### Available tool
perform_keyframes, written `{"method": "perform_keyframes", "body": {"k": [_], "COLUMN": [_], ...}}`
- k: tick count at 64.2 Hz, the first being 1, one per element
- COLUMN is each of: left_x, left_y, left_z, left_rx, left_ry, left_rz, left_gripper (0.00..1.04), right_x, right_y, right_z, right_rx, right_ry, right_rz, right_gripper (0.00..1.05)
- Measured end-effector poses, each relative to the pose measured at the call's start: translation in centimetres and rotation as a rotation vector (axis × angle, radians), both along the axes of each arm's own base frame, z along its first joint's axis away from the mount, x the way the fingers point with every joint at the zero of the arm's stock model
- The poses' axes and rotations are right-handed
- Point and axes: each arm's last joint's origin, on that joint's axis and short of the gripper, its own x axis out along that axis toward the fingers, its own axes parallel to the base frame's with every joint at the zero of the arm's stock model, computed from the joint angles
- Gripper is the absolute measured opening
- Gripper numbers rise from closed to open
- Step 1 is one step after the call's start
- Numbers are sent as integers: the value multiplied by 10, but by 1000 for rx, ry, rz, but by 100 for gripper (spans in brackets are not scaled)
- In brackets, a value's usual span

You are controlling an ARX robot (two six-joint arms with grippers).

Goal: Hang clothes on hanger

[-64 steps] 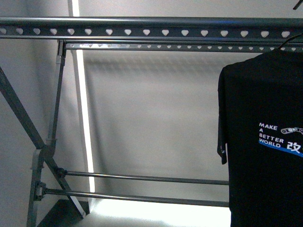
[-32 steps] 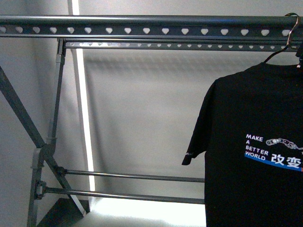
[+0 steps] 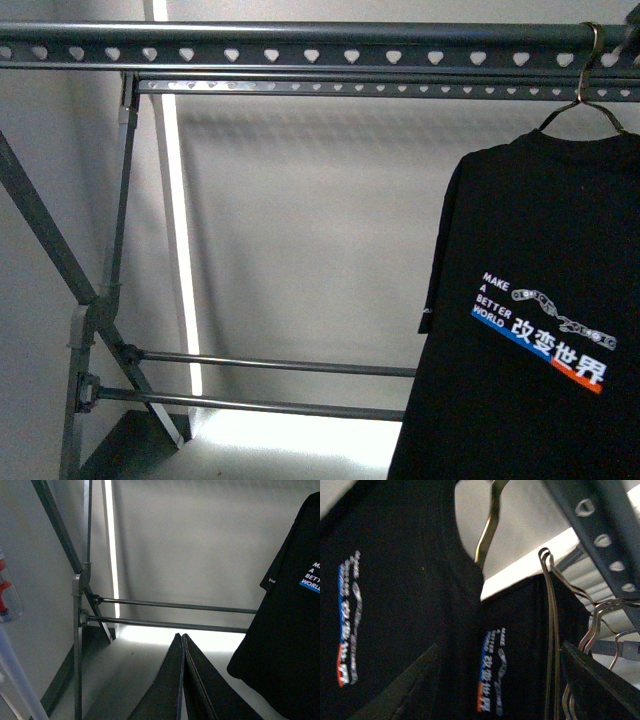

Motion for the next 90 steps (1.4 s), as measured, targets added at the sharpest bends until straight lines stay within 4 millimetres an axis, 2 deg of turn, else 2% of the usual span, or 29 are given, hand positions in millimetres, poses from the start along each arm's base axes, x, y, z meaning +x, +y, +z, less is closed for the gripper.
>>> {"method": "perform_keyframes", "body": {"k": [4,8,13,15,18,25,28,32,44,57,90], "left_x": [-3,-4,-7,-7,-8,-12,-13,-14,-24,-26,-26], "left_y": [0,0,0,0,0,0,0,0,0,0,0], "left_z": [0,1,1,1,1,0,0,0,-4,-3,-3], "left_rx": [0,0,0,0,0,0,0,0,0,0,0], "left_ry": [-2,-3,-3,-3,-3,-3,-3,-2,20,2,2], "left_rz": [0,0,0,0,0,0,0,1,-1,0,0], "left_gripper": [4,4,4,4,4,4,4,4,4,4,4], "right_x": [-46,-88,-133,-155,-174,-245,-268,-287,-290,-291,-291], "right_y": [3,4,6,8,9,20,27,31,30,30,30], "right_z": [14,19,13,5,-4,-51,-68,-84,-115,-141,-164], "right_rx": [165,313,453,540,604,862,910,892,821,810,807], "right_ry": [-127,-195,-250,-270,-276,-357,-402,-369,-327,-326,-328], "right_rz": [81,137,173,191,206,206,181,200,179,182,183], "right_gripper": [87,99,97,97,97,97,97,88,54,2,2]}}
